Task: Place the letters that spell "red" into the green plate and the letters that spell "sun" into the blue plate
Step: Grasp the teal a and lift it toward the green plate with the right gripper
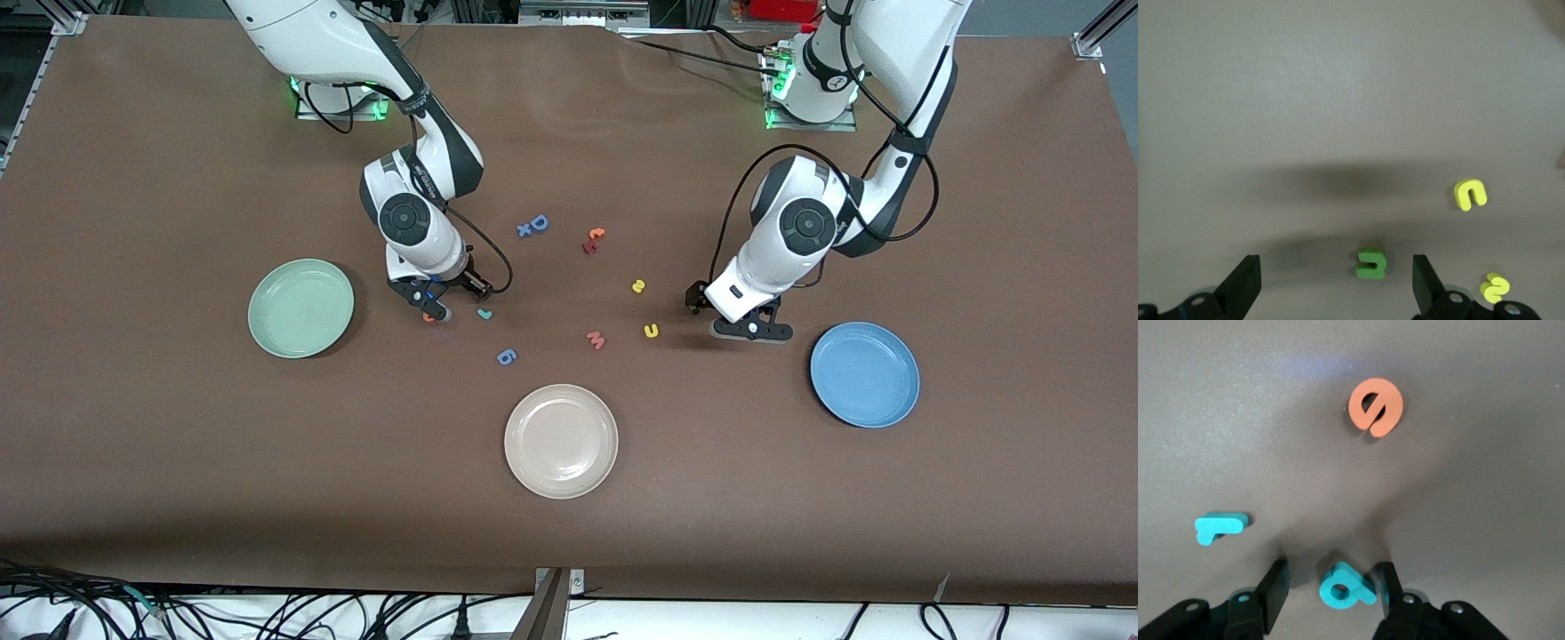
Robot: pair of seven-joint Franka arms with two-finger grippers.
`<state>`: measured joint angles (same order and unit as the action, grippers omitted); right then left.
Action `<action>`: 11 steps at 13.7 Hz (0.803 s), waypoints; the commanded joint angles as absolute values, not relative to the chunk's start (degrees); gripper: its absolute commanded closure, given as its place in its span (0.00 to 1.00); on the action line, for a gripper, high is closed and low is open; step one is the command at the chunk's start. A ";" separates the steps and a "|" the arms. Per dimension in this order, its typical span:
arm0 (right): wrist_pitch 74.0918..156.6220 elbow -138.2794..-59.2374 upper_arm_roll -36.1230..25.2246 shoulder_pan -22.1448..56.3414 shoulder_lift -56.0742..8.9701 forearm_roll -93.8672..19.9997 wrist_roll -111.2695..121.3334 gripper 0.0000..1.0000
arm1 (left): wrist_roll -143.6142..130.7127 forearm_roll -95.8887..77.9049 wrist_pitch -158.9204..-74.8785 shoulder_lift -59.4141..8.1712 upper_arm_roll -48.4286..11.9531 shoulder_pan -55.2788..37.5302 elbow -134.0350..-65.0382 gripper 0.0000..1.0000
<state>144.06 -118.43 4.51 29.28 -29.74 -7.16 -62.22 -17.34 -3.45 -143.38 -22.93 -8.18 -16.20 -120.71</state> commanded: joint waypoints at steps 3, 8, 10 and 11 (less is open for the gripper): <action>144.49 -119.00 5.19 29.27 -29.79 -8.44 -62.67 0.39 | -18.02 -3.60 -144.76 -22.67 -7.91 -18.80 -122.26 0.00; 144.40 -118.92 5.10 29.27 -30.32 -8.52 -62.67 0.90 | -18.10 -1.49 -147.56 -25.93 -7.82 -20.13 -121.99 0.00; 144.32 -118.74 5.10 29.27 -30.41 -8.44 -62.75 0.96 | -18.63 -1.49 -148.96 -26.63 -7.82 -20.21 -122.08 0.00; 144.14 -118.74 5.10 29.27 -30.32 -8.52 -62.75 0.96 | -20.81 -1.41 -150.28 -27.07 -7.91 -20.48 -122.17 0.00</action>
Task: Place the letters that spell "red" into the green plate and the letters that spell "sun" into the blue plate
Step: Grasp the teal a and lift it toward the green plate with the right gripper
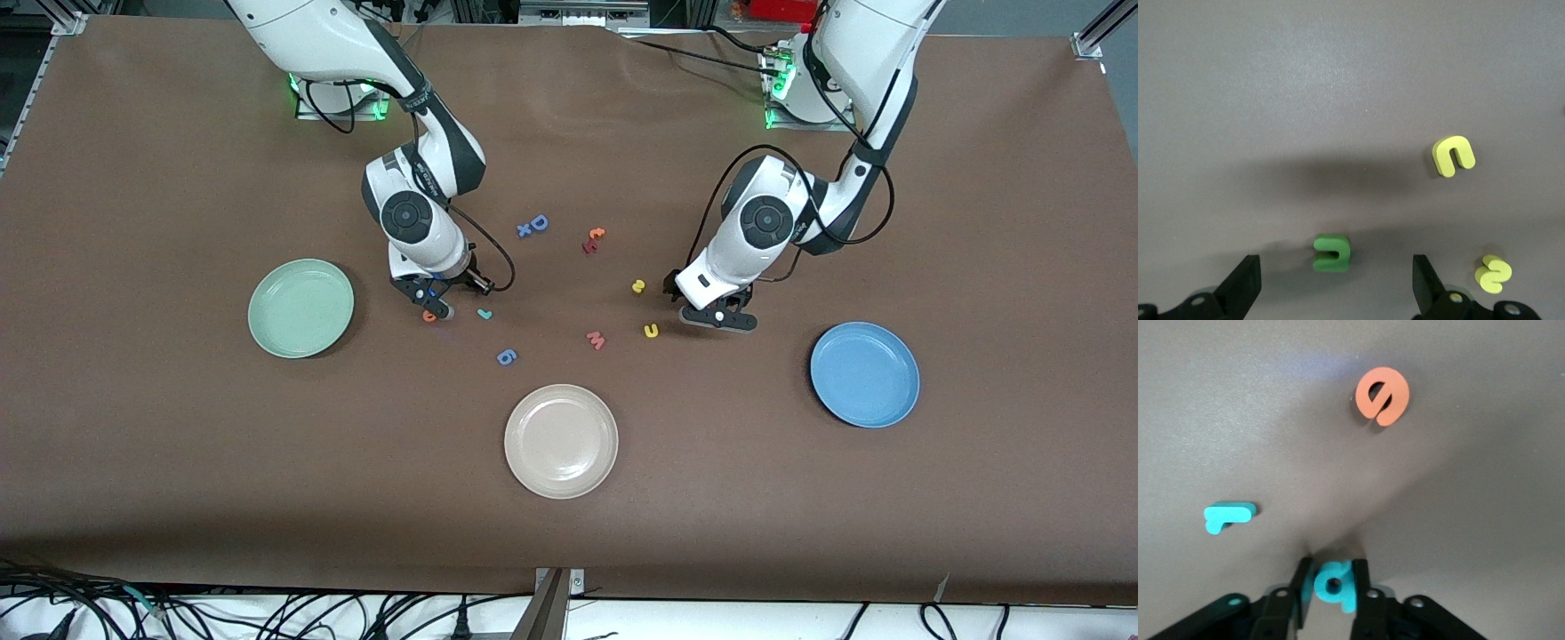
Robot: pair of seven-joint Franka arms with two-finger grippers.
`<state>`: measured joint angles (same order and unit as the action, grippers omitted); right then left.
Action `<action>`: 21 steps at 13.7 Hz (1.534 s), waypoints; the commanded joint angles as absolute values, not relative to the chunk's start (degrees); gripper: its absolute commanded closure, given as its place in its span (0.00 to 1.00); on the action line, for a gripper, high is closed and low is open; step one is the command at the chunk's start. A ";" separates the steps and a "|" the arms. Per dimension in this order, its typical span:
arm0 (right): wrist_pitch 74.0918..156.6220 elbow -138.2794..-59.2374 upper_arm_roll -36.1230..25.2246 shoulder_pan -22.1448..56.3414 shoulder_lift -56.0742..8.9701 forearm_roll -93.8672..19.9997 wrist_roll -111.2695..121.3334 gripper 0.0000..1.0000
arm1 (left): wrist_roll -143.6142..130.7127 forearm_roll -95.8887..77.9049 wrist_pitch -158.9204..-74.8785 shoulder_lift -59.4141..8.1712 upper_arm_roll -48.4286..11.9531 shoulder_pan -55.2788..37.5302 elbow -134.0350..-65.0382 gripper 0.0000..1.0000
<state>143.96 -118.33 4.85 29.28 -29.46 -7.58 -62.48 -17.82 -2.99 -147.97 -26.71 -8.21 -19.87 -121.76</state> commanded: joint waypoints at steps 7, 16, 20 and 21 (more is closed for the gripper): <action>136.68 -116.72 3.96 28.83 -27.07 -8.44 -62.22 1.00 | -23.30 3.68 -153.63 -29.36 -7.65 -21.63 -122.25 0.00; 120.95 -114.52 -12.36 28.74 -23.20 -8.44 -38.37 1.00 | -21.27 5.71 -153.11 -28.39 -7.82 -20.13 -123.83 0.01; 119.10 -114.96 -19.77 27.43 -23.73 -8.53 -23.67 1.00 | -21.44 5.71 -153.11 -27.95 -7.82 -20.13 -124.54 0.17; 119.09 -114.96 -19.78 25.86 -24.08 -8.53 -22.16 1.00 | -21.45 5.71 -153.11 -27.43 -7.82 -20.21 -125.06 0.25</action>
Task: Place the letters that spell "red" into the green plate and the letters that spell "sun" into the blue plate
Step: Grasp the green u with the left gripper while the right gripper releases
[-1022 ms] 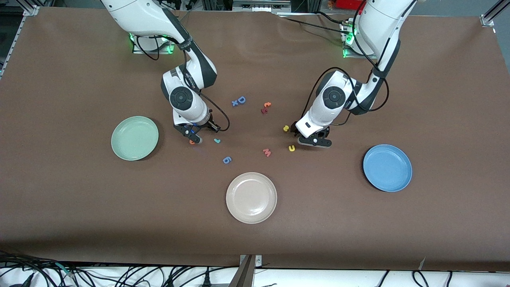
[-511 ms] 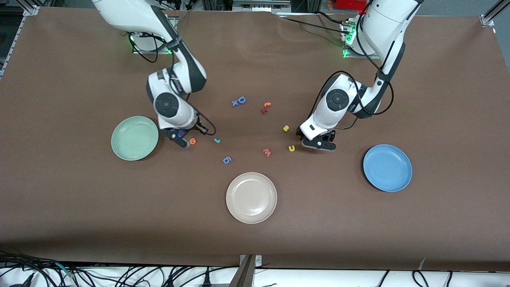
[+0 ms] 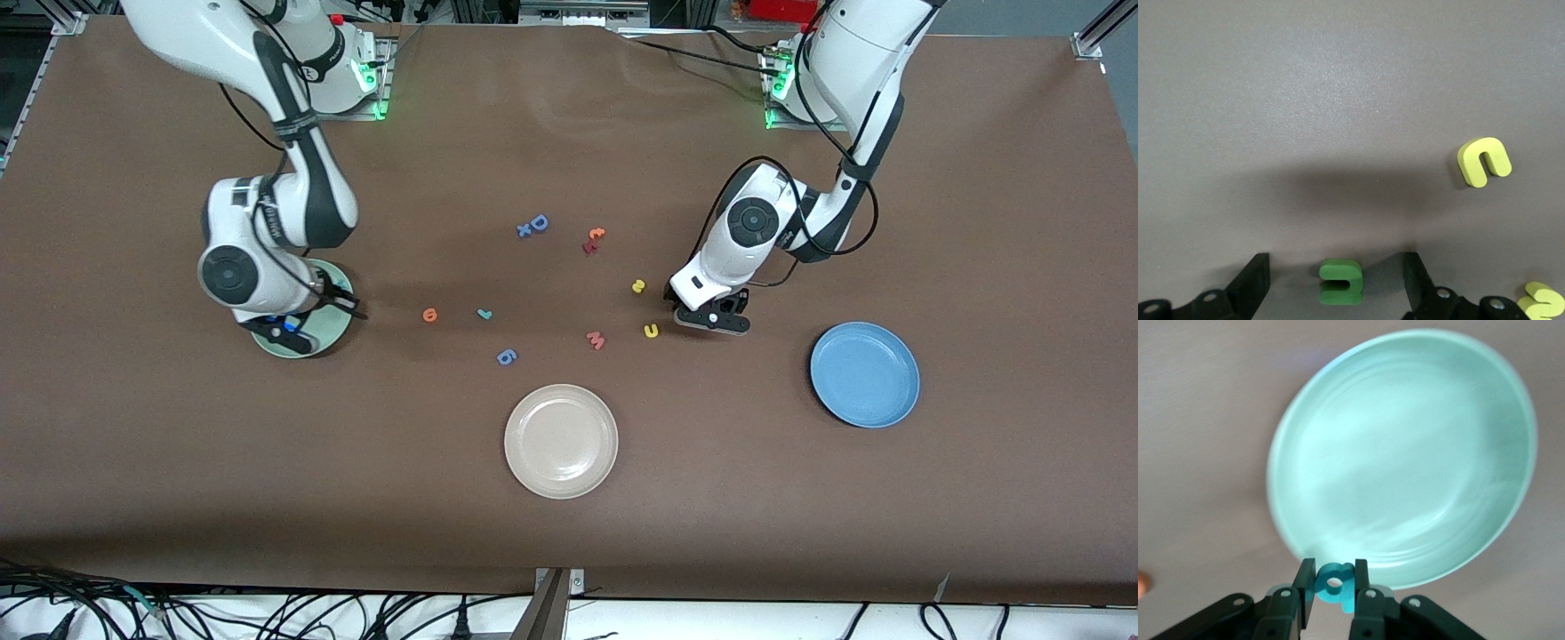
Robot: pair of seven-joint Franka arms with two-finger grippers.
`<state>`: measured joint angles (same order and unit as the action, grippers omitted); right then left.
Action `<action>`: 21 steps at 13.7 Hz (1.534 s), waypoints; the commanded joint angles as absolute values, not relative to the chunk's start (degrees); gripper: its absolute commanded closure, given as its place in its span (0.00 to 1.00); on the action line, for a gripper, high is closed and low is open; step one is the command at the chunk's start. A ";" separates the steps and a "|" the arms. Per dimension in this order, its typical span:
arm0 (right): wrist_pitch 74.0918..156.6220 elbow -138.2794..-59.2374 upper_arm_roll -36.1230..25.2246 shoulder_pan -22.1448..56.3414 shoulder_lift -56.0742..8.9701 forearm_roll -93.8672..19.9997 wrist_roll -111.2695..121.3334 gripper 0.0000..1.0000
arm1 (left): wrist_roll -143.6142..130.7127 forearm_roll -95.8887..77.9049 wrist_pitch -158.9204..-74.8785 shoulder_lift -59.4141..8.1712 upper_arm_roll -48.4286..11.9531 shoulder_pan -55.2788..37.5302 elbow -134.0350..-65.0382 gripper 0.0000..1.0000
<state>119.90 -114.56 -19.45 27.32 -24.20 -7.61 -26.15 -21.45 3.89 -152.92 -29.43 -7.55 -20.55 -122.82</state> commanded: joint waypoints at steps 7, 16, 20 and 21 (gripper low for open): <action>122.08 -115.22 -19.51 25.22 -28.04 -11.95 -19.60 1.00 | -21.45 5.71 -153.11 -26.89 -7.91 -20.30 -125.59 0.55; 116.55 -110.75 -16.72 26.19 -24.70 -12.13 -27.31 0.21 | -21.45 5.71 -153.54 -27.33 -7.82 -20.65 -125.60 0.92; 118.20 -105.65 -11.52 26.46 -27.41 -12.30 -36.46 0.21 | -21.01 5.80 -153.11 -26.90 -7.65 -19.95 -125.16 0.94; 119.69 -105.30 -10.38 26.63 -28.29 -12.30 -38.65 0.21 | -20.74 5.80 -153.02 -26.81 -7.65 -19.26 -124.98 0.94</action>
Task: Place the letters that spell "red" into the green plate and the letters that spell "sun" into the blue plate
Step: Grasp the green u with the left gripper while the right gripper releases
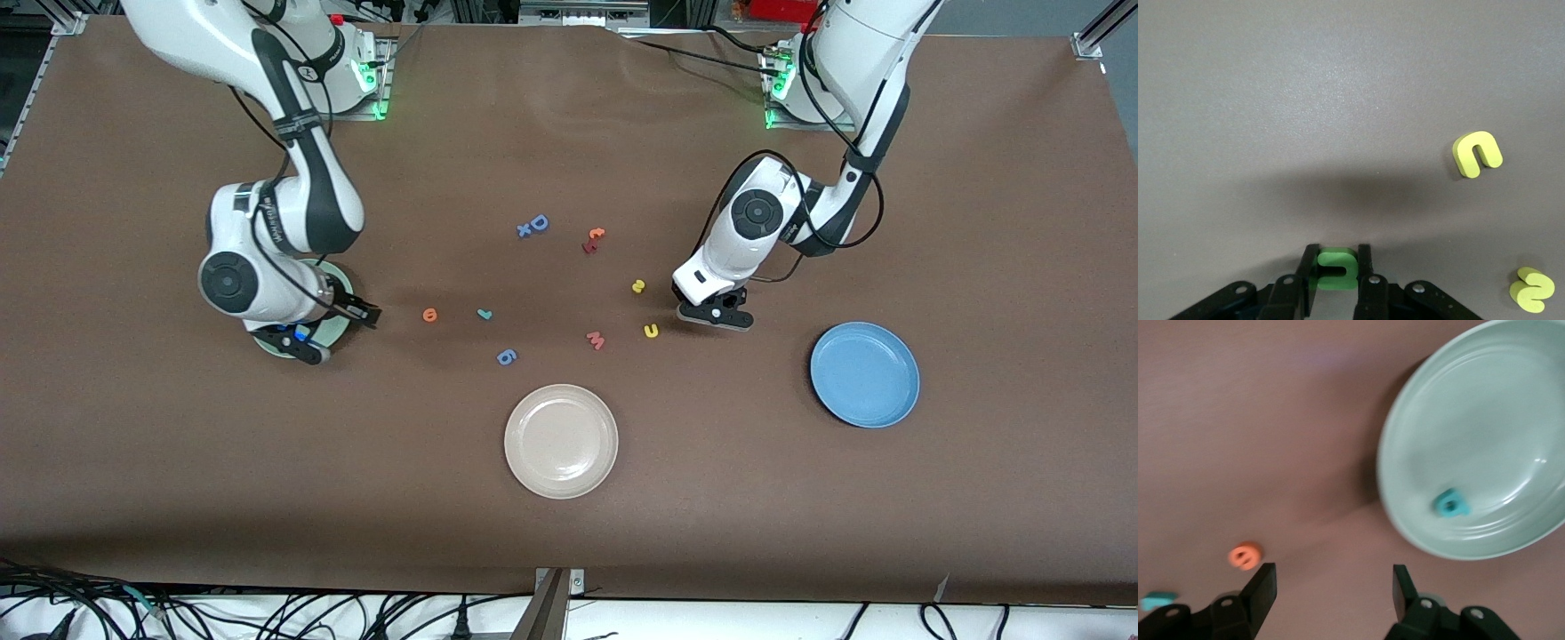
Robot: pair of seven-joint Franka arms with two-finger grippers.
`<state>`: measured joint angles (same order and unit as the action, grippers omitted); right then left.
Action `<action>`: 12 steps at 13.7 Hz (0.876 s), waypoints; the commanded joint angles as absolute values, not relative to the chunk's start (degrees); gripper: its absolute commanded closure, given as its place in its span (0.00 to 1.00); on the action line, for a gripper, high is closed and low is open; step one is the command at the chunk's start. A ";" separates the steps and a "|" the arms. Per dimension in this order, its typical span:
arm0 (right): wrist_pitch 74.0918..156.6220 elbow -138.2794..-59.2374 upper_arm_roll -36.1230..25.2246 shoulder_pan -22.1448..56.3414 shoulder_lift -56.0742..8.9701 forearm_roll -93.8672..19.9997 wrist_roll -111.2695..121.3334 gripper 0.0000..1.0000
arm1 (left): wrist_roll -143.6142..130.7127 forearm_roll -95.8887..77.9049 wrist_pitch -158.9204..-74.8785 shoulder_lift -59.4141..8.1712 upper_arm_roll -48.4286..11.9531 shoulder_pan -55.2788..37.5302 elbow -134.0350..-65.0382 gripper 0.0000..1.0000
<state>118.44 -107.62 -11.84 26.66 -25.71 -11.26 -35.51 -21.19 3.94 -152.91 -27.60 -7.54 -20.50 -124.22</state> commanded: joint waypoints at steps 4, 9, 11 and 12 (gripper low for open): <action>125.67 -105.47 -7.74 26.98 -31.90 -12.65 -42.79 0.21 | -16.10 5.71 -146.72 -24.61 -7.65 -15.92 -121.83 0.94; 129.64 -105.73 -7.21 29.88 -33.84 -12.74 -47.98 0.22 | -7.76 5.71 -137.04 -22.76 -7.65 -11.00 -117.08 0.94; 129.81 -105.91 -7.03 30.06 -34.19 -12.74 -48.51 0.23 | -1.09 5.71 -135.01 -22.68 -7.65 -7.75 -115.58 0.94; 131.03 -106.43 -7.03 30.15 -34.54 -12.83 -48.52 0.23 | 1.56 5.71 -134.39 -22.68 -7.65 -5.99 -115.05 0.94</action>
